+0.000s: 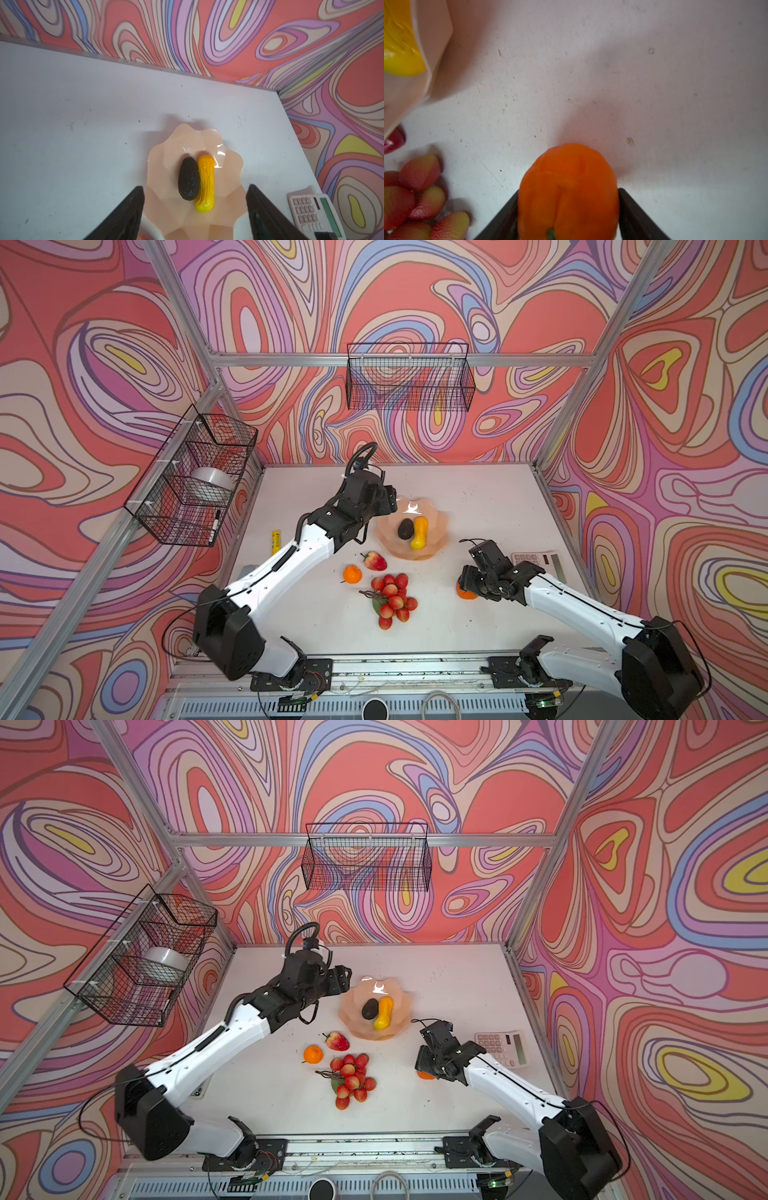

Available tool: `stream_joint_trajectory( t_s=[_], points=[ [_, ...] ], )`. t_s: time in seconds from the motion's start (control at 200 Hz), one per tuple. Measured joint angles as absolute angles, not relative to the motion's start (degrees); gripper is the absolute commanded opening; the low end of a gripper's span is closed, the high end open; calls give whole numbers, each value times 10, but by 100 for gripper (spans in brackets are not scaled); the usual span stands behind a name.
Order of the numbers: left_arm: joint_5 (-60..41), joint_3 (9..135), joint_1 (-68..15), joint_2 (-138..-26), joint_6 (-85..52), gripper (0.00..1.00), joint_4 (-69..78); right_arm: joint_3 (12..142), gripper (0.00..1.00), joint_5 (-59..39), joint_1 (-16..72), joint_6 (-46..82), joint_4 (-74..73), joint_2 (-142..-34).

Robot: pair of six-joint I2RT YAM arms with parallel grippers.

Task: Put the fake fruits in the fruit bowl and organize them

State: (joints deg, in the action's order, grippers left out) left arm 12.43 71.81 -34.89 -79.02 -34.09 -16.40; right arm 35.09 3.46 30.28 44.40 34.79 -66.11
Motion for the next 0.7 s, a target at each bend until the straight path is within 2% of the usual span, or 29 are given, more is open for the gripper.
stream_joint_trajectory(
  t_s=[0.1, 0.35, 0.536, 0.701],
  points=[
    [181, 656, -349, -719, -349, 83, -169, 358, 45, 57, 308, 438, 356, -661],
    [241, 477, -349, -572, -432, 83, -276, 504, 42, 124, 309, 362, 386, -677],
    [238, 408, -349, -510, -495, 82, -347, 622, 41, 119, 309, 306, 325, -786],
    [217, 385, -349, -502, -514, 77, -369, 676, 41, 108, 309, 271, 283, -886]
  ],
)
